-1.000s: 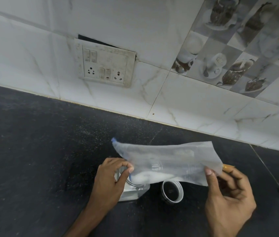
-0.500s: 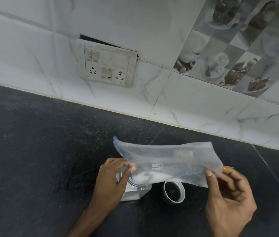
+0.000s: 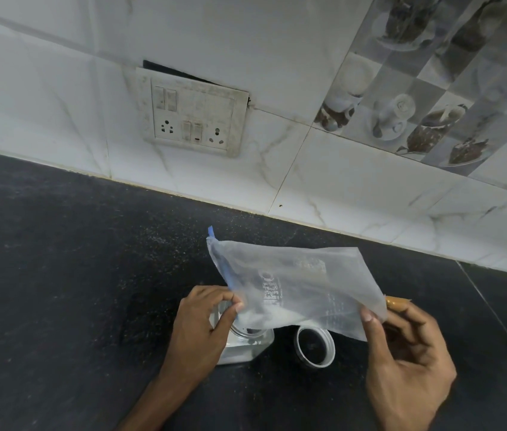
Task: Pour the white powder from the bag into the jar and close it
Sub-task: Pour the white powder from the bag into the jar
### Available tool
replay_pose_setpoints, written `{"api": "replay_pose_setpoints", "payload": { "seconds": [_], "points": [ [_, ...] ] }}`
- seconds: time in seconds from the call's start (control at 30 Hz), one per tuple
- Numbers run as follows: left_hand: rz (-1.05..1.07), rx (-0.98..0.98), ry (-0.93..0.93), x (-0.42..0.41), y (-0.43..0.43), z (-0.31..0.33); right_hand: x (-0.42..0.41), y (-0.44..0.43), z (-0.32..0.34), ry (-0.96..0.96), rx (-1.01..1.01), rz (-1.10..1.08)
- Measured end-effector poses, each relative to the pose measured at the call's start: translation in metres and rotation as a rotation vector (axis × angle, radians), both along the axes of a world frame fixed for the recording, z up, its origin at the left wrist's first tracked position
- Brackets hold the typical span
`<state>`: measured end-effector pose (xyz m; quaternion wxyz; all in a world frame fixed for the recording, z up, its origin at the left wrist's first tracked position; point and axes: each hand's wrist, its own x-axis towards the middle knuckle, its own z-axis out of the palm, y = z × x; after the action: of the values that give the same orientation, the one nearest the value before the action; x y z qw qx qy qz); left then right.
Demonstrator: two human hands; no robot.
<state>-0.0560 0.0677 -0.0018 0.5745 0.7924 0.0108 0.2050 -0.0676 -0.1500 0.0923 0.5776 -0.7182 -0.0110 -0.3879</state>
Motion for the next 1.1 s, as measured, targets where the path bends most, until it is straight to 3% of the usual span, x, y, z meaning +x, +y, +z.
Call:
{"api": "replay_pose_setpoints", "payload": {
  "seconds": [1.1],
  "points": [
    [0.006, 0.002, -0.006, 0.0002, 0.0002, -0.0016, 0.0012, -0.0068, 0.0049, 0.016, 0.029, -0.031]
  ]
}}
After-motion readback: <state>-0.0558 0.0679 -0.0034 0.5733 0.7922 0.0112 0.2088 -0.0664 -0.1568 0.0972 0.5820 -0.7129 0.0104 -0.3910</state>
